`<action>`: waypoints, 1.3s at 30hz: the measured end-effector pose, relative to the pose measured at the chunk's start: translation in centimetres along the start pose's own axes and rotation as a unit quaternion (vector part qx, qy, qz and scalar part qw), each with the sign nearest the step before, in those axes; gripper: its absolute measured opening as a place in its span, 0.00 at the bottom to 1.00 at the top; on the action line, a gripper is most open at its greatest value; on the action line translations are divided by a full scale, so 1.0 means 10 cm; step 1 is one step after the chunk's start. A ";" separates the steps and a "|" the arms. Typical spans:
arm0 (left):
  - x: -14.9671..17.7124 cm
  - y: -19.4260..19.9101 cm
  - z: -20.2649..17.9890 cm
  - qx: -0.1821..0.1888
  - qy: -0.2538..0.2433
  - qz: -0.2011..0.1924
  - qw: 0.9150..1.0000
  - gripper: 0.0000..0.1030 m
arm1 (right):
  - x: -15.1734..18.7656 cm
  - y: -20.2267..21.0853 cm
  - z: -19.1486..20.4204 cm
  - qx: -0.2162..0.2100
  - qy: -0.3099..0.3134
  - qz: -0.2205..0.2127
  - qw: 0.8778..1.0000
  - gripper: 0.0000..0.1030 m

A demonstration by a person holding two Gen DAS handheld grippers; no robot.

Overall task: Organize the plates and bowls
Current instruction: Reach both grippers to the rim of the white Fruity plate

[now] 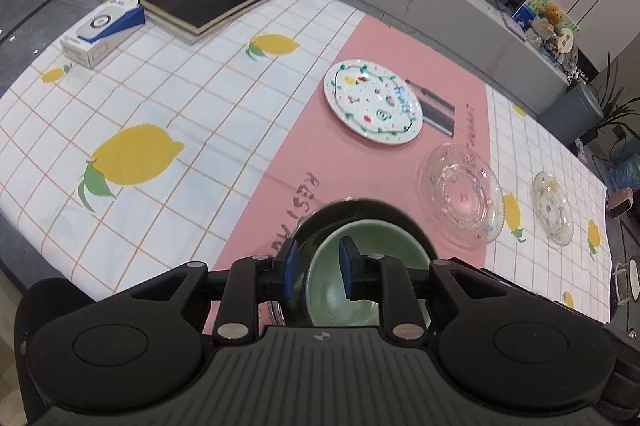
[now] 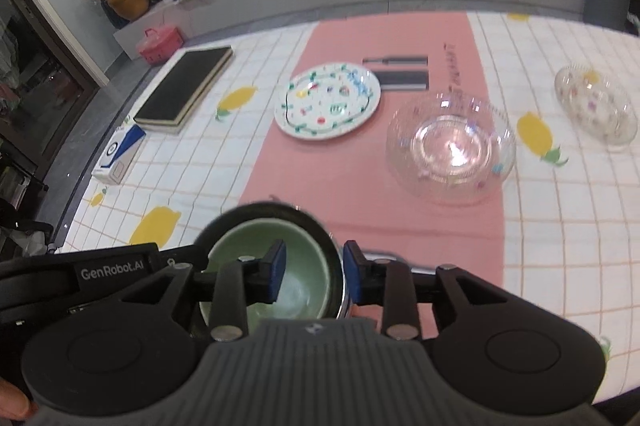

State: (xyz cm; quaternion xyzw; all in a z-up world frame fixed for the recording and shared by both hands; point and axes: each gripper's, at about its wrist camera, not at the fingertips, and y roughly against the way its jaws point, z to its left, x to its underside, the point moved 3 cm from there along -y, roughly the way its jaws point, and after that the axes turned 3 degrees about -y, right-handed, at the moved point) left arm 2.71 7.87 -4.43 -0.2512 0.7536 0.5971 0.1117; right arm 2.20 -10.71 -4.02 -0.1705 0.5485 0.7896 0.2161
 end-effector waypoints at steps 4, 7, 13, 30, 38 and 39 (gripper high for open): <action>-0.06 0.09 -0.06 0.003 -0.018 -0.023 1.000 0.25 | -0.05 0.07 -0.05 -0.004 -0.001 -0.019 1.000 0.36; -0.12 0.13 -0.16 0.019 -0.050 -0.041 0.998 0.25 | -0.08 0.08 -0.11 -0.006 -0.007 -0.029 1.000 0.37; -0.21 0.13 -0.40 0.039 -0.102 -0.055 0.992 0.29 | -0.14 0.06 -0.27 0.015 -0.011 -0.049 0.999 0.49; -0.71 -0.39 -0.56 0.068 -0.175 -0.046 0.981 0.35 | -0.49 -0.44 -0.77 0.004 -0.036 -0.079 0.996 0.48; -1.03 -0.76 -0.43 0.089 -0.173 -0.028 0.981 0.35 | -0.72 -0.85 -0.88 0.014 -0.036 -0.058 0.998 0.47; -1.06 -0.83 -0.43 0.091 -0.173 -0.024 0.980 0.35 | -0.74 -0.89 -0.89 0.014 -0.036 -0.055 0.998 0.47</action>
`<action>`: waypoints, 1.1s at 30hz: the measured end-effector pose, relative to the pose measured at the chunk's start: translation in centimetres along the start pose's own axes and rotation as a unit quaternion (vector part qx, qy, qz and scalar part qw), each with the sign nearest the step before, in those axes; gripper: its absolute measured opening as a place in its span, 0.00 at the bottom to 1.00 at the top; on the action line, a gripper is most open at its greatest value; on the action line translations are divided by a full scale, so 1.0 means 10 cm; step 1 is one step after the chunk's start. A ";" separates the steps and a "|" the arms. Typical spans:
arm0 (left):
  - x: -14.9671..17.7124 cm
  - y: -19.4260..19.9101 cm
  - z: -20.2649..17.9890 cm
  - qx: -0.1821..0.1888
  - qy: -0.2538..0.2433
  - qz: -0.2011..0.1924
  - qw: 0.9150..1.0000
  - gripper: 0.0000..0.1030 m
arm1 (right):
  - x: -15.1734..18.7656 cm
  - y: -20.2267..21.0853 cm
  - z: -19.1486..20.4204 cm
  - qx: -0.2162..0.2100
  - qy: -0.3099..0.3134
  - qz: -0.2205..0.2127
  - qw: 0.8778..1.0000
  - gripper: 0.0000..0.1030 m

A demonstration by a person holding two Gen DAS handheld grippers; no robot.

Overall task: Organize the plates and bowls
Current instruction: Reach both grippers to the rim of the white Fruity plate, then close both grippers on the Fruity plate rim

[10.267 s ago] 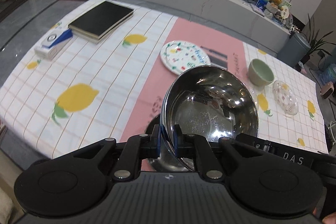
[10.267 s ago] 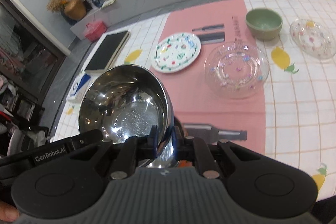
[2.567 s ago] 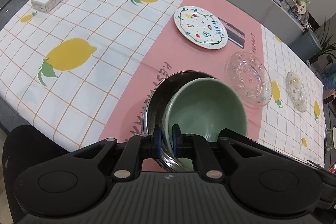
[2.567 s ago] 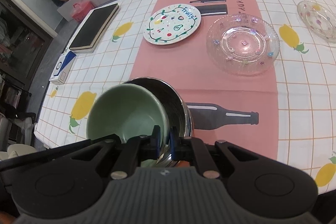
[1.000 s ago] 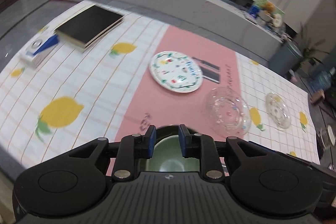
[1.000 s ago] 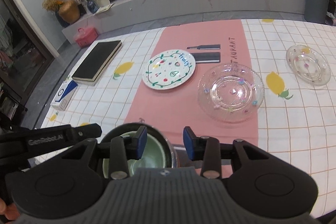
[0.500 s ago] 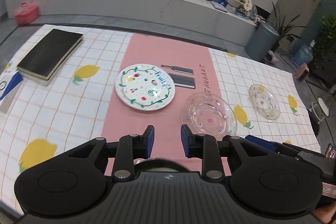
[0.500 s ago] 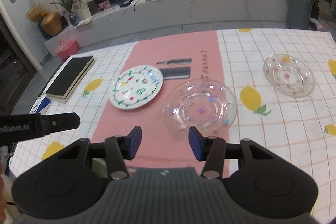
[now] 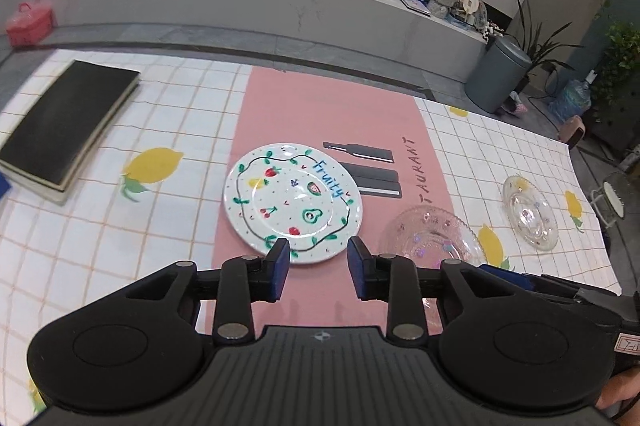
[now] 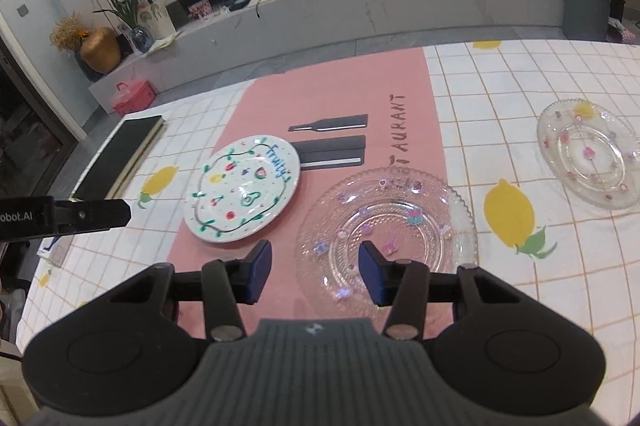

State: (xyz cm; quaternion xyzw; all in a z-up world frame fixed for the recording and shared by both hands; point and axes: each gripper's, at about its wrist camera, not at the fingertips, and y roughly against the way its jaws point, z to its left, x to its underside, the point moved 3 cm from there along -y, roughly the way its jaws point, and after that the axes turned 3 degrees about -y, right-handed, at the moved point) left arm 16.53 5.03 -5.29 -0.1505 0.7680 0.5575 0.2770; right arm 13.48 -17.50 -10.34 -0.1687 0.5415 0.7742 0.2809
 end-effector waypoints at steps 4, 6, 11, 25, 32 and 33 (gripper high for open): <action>-0.08 -0.23 0.09 -0.007 -0.004 0.007 1.000 0.35 | -0.10 -0.20 0.02 -0.011 -0.002 0.010 1.000 0.44; -0.12 -0.32 0.16 -0.014 -0.003 0.009 1.000 0.35 | -0.16 -0.30 0.06 -0.021 -0.001 0.011 1.000 0.44; -0.20 -0.52 0.37 -0.019 0.006 0.014 1.000 0.35 | -0.33 -0.60 0.15 -0.046 -0.008 0.023 0.999 0.37; -0.25 -0.96 0.88 -0.019 0.092 0.018 0.995 0.42 | -0.63 -1.35 0.10 -0.034 -0.040 0.078 0.996 0.34; -0.17 -1.06 1.00 -0.002 0.125 0.024 0.992 0.42 | -0.63 -1.41 0.05 -0.064 -0.076 0.097 0.990 0.18; -0.17 -1.07 1.01 0.003 0.127 0.023 0.992 0.42 | -0.63 -1.40 0.05 -0.066 -0.081 0.095 0.990 0.18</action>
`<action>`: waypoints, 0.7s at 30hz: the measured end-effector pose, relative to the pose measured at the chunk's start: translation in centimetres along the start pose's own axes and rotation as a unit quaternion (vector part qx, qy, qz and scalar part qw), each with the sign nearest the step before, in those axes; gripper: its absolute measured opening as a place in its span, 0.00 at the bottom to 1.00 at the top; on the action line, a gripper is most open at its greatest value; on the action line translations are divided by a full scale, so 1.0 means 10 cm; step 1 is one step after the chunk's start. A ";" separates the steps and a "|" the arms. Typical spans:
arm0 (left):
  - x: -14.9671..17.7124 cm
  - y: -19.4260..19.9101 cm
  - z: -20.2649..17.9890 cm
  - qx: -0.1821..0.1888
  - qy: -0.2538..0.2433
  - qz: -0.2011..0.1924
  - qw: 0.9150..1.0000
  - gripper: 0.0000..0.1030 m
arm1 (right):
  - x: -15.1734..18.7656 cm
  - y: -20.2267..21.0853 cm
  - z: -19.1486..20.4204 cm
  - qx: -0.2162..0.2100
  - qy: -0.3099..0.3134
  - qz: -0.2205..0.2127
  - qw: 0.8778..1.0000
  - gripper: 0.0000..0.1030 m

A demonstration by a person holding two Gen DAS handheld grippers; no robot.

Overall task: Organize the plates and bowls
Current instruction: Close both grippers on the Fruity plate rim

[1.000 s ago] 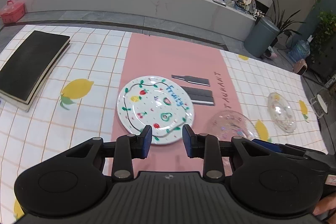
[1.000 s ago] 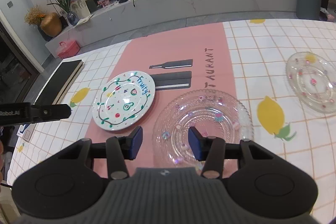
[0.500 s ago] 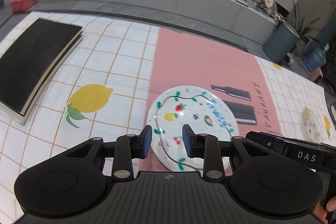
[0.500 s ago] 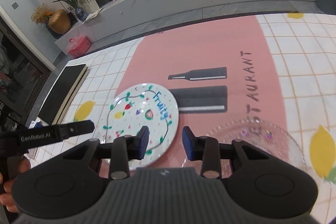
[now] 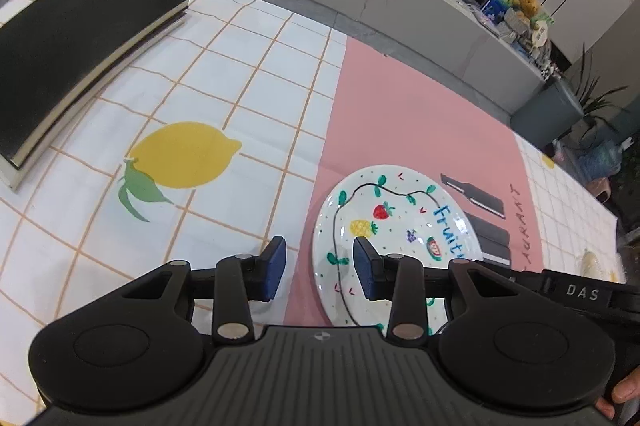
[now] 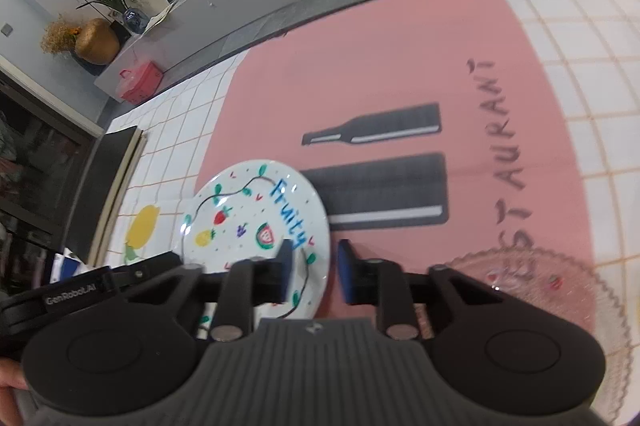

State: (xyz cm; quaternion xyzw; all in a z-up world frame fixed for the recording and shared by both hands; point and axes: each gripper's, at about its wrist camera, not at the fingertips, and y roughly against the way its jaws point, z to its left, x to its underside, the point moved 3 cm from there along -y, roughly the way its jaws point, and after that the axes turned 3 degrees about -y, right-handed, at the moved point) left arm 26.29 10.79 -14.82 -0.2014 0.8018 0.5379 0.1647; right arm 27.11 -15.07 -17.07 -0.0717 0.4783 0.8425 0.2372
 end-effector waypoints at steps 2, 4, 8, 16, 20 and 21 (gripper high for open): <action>0.00 -0.01 0.01 0.008 0.003 0.003 1.000 0.32 | 0.00 0.01 -0.03 -0.008 -0.008 -0.002 1.000 0.18; 0.02 -0.02 0.02 0.014 0.009 0.007 1.000 0.21 | 0.00 0.02 -0.09 -0.020 -0.025 -0.004 0.999 0.18; 0.03 -0.01 0.02 0.011 0.016 0.001 1.000 0.13 | -0.01 0.02 -0.18 -0.025 -0.054 -0.003 0.998 0.06; 0.02 0.13 -0.03 0.006 0.009 -0.011 1.000 0.11 | 0.02 0.10 -0.10 -0.022 -0.056 0.004 0.998 0.06; 0.01 0.26 -0.03 0.007 0.011 -0.021 1.000 0.11 | 0.05 0.19 -0.03 -0.026 -0.052 0.003 0.998 0.06; 0.01 0.30 -0.04 0.008 0.012 -0.024 1.000 0.11 | 0.06 0.23 -0.02 -0.029 -0.054 0.001 0.998 0.06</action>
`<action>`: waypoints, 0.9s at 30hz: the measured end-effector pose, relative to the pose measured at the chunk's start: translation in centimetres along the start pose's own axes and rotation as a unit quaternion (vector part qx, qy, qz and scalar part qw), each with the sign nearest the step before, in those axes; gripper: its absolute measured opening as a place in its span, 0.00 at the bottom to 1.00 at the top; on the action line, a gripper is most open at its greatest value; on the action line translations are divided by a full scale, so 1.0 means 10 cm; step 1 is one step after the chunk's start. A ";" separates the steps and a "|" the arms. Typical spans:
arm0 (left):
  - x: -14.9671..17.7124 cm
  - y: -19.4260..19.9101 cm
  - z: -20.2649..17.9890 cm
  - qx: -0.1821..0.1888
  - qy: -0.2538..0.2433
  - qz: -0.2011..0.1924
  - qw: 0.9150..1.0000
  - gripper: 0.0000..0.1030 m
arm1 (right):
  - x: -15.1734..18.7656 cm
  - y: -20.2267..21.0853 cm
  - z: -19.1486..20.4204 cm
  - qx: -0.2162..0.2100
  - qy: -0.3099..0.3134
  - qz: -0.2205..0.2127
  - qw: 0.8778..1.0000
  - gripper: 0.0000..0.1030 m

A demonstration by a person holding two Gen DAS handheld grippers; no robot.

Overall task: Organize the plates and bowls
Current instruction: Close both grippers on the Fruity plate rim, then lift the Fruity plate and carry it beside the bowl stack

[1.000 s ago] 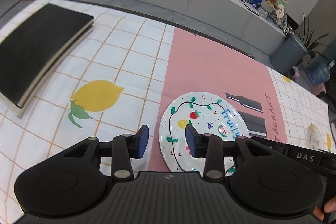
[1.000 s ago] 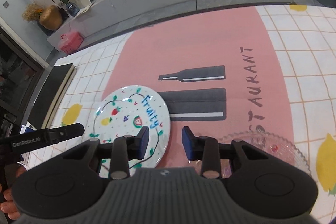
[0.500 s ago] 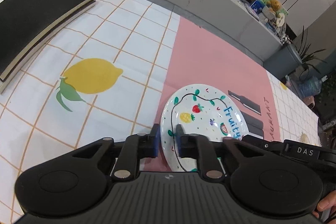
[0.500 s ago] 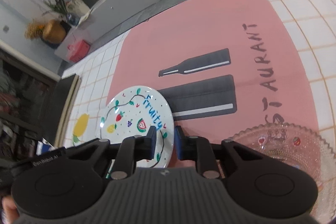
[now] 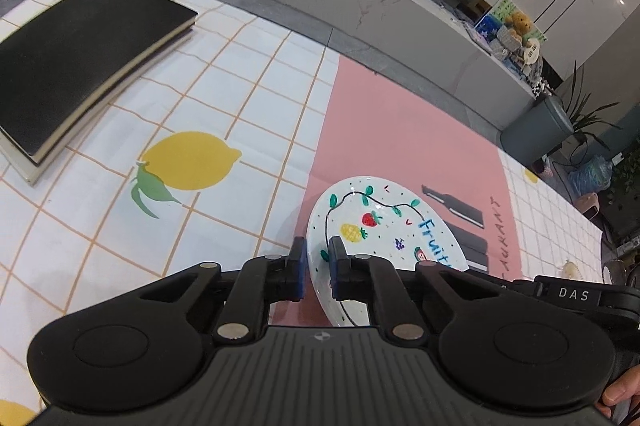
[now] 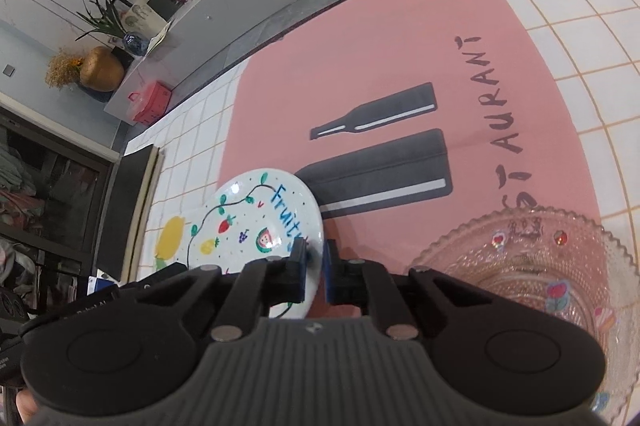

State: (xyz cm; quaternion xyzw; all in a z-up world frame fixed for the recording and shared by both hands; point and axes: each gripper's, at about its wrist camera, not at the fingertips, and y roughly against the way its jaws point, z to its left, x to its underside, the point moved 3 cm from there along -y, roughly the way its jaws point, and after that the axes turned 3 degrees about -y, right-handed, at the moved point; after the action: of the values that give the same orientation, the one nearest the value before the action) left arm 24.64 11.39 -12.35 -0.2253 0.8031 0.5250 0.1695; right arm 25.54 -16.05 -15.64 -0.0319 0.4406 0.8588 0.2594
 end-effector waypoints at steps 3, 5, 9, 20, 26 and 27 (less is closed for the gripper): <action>0.01 0.15 -0.04 0.005 0.001 -0.010 1.000 0.11 | 0.05 0.14 0.03 -0.007 -0.005 -0.005 1.000 0.06; 0.02 0.26 -0.10 0.007 -0.001 -0.016 1.000 0.11 | 0.09 0.27 0.06 -0.013 -0.005 -0.012 1.000 0.06; 0.07 0.51 -0.26 0.007 -0.012 -0.022 1.000 0.11 | 0.21 0.56 0.09 -0.018 -0.004 -0.026 1.000 0.06; 0.39 1.19 -0.92 0.015 -0.048 -0.042 0.998 0.11 | 0.63 1.49 -0.14 -0.047 -0.025 -0.057 0.997 0.07; 0.73 1.33 -1.35 0.026 -0.064 -0.038 0.997 0.11 | 0.85 1.94 -0.54 -0.050 -0.047 -0.067 0.995 0.08; 0.81 1.34 -1.43 0.025 -0.071 -0.037 0.996 0.11 | 0.89 2.01 -0.61 -0.047 -0.049 -0.068 0.995 0.08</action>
State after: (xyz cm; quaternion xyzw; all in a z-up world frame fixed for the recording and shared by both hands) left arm 10.11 1.43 -0.60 -0.2129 0.7929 0.5128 0.2510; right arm 7.32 -26.64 -7.02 -0.0325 0.3830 0.8595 0.3369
